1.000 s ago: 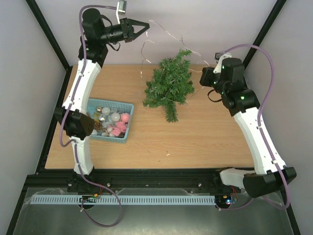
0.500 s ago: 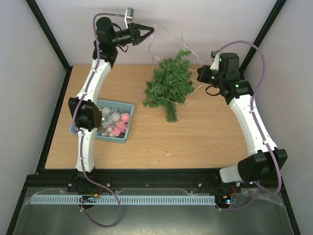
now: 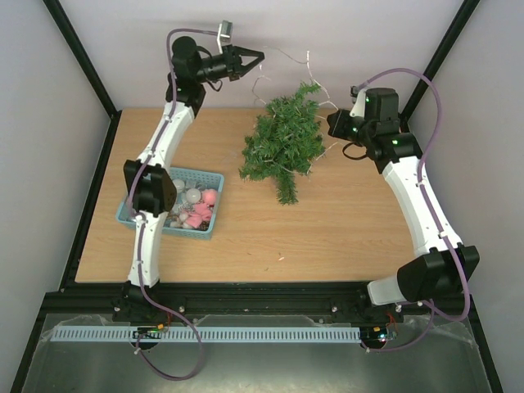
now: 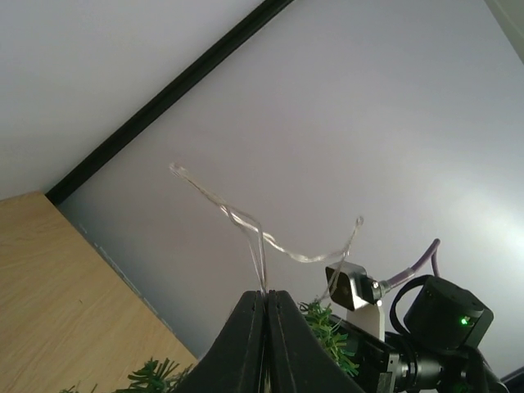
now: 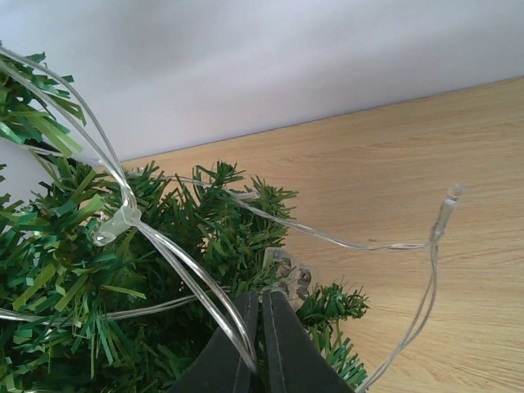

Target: Decorate the small christmas tree

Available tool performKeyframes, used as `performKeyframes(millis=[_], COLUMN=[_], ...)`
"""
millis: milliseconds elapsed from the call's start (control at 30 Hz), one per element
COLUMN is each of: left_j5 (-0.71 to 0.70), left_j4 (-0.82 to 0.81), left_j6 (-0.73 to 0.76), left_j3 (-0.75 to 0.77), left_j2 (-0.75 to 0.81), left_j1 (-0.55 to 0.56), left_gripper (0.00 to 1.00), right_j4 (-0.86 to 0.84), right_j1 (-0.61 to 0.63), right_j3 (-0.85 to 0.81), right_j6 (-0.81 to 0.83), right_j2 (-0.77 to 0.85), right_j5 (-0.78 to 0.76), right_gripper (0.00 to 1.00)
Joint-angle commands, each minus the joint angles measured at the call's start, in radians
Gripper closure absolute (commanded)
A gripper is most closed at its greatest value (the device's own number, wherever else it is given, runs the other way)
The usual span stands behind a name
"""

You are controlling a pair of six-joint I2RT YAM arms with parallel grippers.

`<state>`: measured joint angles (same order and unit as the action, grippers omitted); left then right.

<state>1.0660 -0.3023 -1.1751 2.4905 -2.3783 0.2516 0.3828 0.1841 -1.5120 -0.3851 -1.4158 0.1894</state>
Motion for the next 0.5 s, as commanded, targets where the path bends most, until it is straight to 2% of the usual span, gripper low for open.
performKeyframes(millis=[0, 300, 400, 467], left_j5=[0.034, 0.039, 0.03, 0.01], left_j4=[-0.042, -0.026, 0.023, 0.078], left_j6=[0.036, 0.073, 0.109, 0.154], left_j3=[0.034, 0.028, 0.01, -0.031], left_j2=[-0.007, -0.007, -0.009, 0.004], left_j1=[0.037, 0.068, 0.049, 0.023], left_gripper=[0.98, 0.98, 0.98, 0.98], right_j4=[-0.021, -0.015, -0.005, 0.002], right_j1=[-0.002, -0.002, -0.002, -0.003], right_j3=[-0.025, -0.013, -0.01, -0.005], right_j6=[-0.005, 0.01, 0.016, 0.018], right_j2=[-0.004, 0.019, 0.019, 0.025], right_j5=[0.025, -0.006, -0.008, -0.013], right_gripper=[0.96, 0.96, 0.95, 0.92])
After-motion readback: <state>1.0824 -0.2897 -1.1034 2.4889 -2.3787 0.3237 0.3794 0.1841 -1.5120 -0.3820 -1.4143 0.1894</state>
